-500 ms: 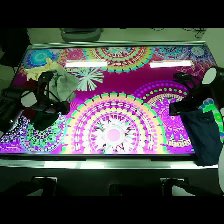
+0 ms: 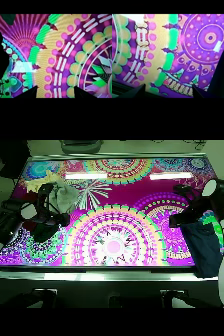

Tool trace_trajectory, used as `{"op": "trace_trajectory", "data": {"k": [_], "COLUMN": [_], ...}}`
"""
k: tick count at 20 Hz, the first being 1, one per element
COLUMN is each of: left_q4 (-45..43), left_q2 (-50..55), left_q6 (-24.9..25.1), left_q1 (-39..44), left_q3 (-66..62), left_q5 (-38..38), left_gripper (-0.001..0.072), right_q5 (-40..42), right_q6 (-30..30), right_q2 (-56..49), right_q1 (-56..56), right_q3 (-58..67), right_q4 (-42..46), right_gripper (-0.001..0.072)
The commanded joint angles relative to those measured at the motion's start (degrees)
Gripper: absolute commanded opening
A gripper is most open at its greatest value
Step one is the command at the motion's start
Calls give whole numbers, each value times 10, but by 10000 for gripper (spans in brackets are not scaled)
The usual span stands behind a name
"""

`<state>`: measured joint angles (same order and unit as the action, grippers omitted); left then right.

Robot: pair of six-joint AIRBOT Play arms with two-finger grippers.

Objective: Fold the shirts.

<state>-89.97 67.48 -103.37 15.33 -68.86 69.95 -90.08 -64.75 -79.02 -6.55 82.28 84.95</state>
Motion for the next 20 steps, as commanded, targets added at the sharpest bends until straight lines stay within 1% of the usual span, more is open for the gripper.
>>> {"op": "trace_trajectory", "data": {"k": [1, 4, 6, 8, 10, 12, 13, 14, 15, 16, 18, 20], "left_q4": [0, 0, 0, 0, 1, 0, -1, -1, -3, -7, -6, 11], "left_q2": [0, 0, 0, 3, 6, 6, 6, 6, 6, 6, 7, 15], "left_q6": [0, 0, 0, 0, -2, -2, -2, -2, 1, 14, 29, 29], "left_q1": [0, 0, 0, 0, 2, 2, -3, -14, -36, -65, -158, -248], "left_q3": [0, 0, 0, 0, 0, 0, -5, -12, -26, -38, -53, -51], "left_q5": [0, 0, 0, -36, -72, -82, -80, -71, -48, -25, 17, 33], "left_gripper": [546, 546, 546, 545, 546, 555, 663, 720, 720, 720, 720, 720], "right_q5": [0, 1, 29, 51, 51, 75, 91, 97, 97, 97, 96, 96], "right_q6": [0, 0, 0, 0, 0, 0, 0, 0, 0, 0, -3, -17], "right_q2": [0, 0, 0, 0, 0, 0, 0, 0, 0, 0, 0, 0], "right_q1": [1, 1, 1, 1, 1, 1, 1, 1, 1, 1, 1, 1], "right_q3": [0, 0, 0, 0, 0, 0, 0, 0, 0, 0, 0, 0], "right_q4": [0, 0, 0, 0, 0, 0, 0, 0, -3, -3, -4, -16], "right_gripper": [686, 686, 685, 685, 686, 686, 686, 686, 686, 686, 686, 685]}}
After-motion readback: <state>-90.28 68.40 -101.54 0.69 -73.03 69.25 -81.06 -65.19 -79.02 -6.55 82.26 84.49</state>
